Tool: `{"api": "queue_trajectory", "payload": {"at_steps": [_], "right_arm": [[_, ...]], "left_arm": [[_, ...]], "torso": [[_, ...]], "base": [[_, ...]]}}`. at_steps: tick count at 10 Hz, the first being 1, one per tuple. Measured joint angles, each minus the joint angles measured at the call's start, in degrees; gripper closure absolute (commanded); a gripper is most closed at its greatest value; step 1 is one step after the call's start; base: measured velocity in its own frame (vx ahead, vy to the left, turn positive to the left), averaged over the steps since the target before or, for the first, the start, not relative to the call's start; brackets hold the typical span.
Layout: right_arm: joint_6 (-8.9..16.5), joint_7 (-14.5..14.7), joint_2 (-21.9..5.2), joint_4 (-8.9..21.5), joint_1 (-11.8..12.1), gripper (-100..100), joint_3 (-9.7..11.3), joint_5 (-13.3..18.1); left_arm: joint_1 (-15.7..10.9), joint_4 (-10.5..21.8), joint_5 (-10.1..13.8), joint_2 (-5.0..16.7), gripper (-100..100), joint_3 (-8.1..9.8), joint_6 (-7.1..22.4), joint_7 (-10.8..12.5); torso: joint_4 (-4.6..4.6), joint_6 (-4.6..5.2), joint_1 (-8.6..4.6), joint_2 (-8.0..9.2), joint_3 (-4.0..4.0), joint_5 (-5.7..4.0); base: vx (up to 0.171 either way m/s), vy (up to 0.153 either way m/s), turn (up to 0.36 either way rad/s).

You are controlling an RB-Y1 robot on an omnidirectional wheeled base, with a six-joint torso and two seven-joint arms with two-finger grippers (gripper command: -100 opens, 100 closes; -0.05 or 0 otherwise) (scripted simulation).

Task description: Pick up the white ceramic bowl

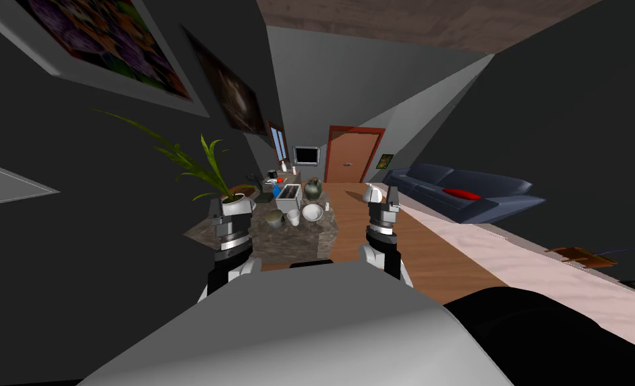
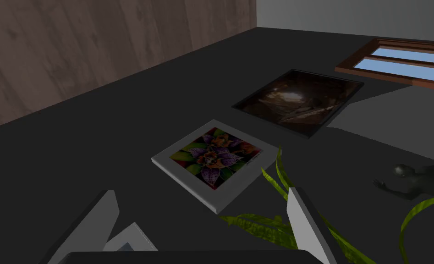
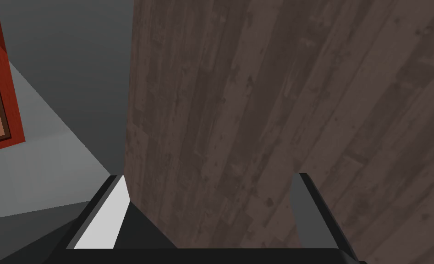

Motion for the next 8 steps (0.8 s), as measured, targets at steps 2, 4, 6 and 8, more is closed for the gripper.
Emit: {"api": "queue_trajectory", "payload": {"at_steps": [2, 4, 6, 8], "right_arm": [[0.00, 0.00, 0.01, 0.00, 0.00, 0, 0.01, 0.00], [0.00, 0.00, 0.02, 0.00, 0.00, 0, 0.02, 0.00], [0.00, 0.00, 0.02, 0.00, 0.00, 0, 0.02, 0.00], [0.00, 0.00, 0.03, -0.01, 0.00, 0, 0.02, 0.00]], "left_arm": [[0.29, 0.54, 0.51, 3.13, -100, -0.57, 0.42, -0.30], [1.45, 1.09, 0.95, 6.00, -100, -1.81, 0.58, -0.77], [2.89, 1.58, 1.78, 9.33, -100, -2.84, 1.16, -1.11], [4.29, 2.19, 2.70, 12.63, -100, -4.00, 2.27, -1.52]], "torso": [[-0.01, 0.00, -0.52, -0.04, -0.02, -0.11], [0.00, 0.00, -0.76, 0.02, 0.01, -0.17], [0.00, 0.00, -0.91, 0.00, 0.00, -0.20], [0.01, 0.00, -1.03, 0.06, 0.03, -0.24]], "base": [[0.011, -0.165, 0.073], [-0.008, -0.206, 0.087], [-0.001, -0.264, 0.091], [-0.014, -0.272, 0.112]]}}
